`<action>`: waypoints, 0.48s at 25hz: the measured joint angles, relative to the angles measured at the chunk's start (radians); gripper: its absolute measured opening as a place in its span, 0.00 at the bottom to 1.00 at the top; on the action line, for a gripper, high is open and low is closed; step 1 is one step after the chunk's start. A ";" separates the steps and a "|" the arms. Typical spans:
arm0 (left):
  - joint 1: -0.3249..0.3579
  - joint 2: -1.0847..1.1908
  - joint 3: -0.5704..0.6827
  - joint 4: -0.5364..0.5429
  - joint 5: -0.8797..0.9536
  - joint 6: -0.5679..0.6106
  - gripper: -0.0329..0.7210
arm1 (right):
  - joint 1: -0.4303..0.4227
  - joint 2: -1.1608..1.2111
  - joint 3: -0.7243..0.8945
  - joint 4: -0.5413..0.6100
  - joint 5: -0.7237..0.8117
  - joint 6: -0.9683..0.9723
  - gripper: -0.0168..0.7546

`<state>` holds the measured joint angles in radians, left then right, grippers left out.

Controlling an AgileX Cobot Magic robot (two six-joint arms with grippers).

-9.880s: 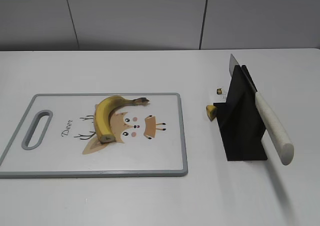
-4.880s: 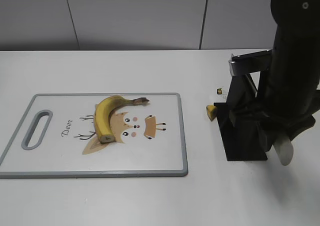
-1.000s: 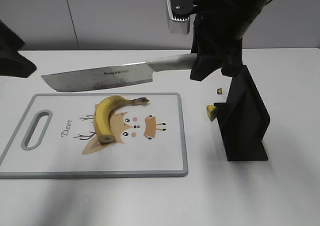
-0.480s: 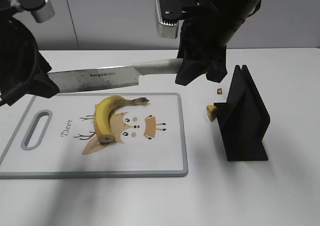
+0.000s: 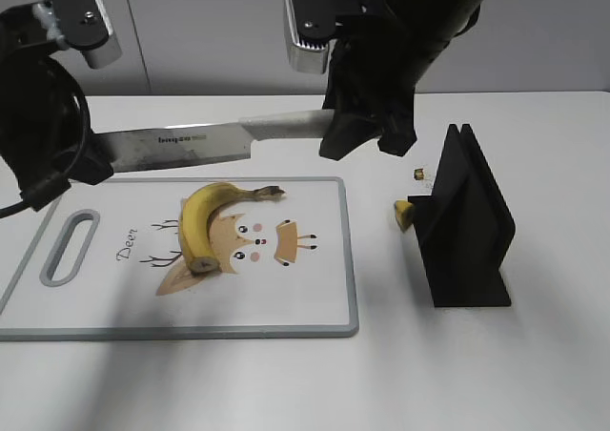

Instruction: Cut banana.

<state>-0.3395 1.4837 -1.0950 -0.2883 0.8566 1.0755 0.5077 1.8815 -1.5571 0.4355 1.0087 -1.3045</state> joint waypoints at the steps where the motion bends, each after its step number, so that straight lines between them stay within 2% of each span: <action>1: 0.000 0.003 0.000 0.002 -0.007 0.000 0.33 | 0.000 0.003 -0.001 0.000 0.000 -0.004 0.23; 3: 0.000 0.003 0.000 0.004 -0.010 0.008 0.16 | 0.000 0.007 -0.001 -0.004 -0.009 -0.010 0.23; 4: -0.001 0.003 0.000 0.006 -0.010 0.013 0.10 | 0.000 0.007 -0.001 -0.012 -0.016 -0.016 0.23; 7: -0.006 0.003 0.000 0.013 -0.007 0.031 0.06 | 0.000 0.014 -0.003 -0.015 -0.019 -0.021 0.23; 12: -0.006 0.022 0.000 0.017 -0.007 0.034 0.06 | 0.000 0.021 -0.003 -0.024 -0.014 0.037 0.24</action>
<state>-0.3453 1.5062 -1.0950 -0.2717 0.8498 1.1096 0.5077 1.9028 -1.5603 0.4119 0.9952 -1.2677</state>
